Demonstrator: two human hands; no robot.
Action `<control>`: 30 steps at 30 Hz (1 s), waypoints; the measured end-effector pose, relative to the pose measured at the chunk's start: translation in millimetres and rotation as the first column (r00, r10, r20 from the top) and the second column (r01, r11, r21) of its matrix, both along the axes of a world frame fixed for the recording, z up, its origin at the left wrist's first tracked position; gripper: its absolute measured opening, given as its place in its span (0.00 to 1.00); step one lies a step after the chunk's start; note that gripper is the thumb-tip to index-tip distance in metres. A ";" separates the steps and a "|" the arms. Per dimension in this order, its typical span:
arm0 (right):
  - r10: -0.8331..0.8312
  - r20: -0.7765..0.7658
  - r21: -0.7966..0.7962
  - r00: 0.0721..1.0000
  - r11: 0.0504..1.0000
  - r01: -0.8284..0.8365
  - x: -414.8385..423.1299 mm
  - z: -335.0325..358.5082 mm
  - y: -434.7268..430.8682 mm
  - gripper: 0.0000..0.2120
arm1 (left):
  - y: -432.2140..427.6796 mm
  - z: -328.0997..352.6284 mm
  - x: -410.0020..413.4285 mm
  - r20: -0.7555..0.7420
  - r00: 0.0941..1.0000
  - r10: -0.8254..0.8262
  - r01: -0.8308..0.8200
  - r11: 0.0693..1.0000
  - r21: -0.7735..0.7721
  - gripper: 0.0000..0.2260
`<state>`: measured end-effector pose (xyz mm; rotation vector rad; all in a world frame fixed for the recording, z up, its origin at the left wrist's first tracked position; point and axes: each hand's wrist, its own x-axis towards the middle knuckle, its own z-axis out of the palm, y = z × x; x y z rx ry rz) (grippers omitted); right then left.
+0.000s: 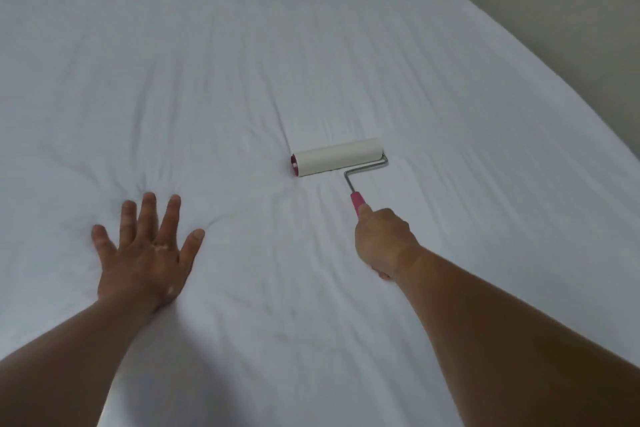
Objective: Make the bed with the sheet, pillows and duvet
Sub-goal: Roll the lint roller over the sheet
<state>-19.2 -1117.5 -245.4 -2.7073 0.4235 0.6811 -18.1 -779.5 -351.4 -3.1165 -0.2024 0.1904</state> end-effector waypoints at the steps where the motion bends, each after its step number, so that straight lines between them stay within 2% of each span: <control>1: 0.016 -0.003 -0.014 1.000 1.000 -0.016 -13.8 -0.3 -1.2 0.22 | -2.8 2.3 -5.2 -0.018 1.000 0.015 -0.015 1.000 -0.021 0.33; 8: 0.073 -0.025 -0.061 0.997 0.995 -0.074 -110.1 -0.8 -11.4 0.20 | -28.7 17.7 -85.3 -0.104 0.994 -0.040 0.033 0.997 -0.063 0.30; 14: 0.132 -0.019 -0.099 0.991 0.986 -0.133 -208.6 -1.7 -21.8 0.19 | -39.7 32.5 -144.1 -0.119 0.991 -0.056 0.047 0.996 -0.078 0.33; 18: 0.116 -0.047 -0.096 0.992 0.988 -0.120 -277.7 1.7 -30.7 0.20 | -34.5 35.6 -171.3 -0.128 0.986 -0.102 0.097 0.994 -0.050 0.34; 23: -0.087 -0.135 -0.044 0.987 0.996 0.082 -368.9 15.1 -36.9 0.20 | -23.2 39.9 -207.1 -0.144 0.975 -0.170 0.161 0.984 -0.076 0.34; 25: -0.248 -0.174 -0.009 0.953 0.968 0.250 -402.8 21.1 -39.9 0.22 | -16.5 38.9 -224.1 -0.135 0.974 -0.182 0.174 0.982 -0.072 0.33; 30: -0.436 -0.179 0.037 0.882 0.893 0.449 -483.5 28.0 -39.1 0.25 | -9.8 34.0 -231.1 -0.104 0.964 -0.243 0.237 0.969 -0.066 0.33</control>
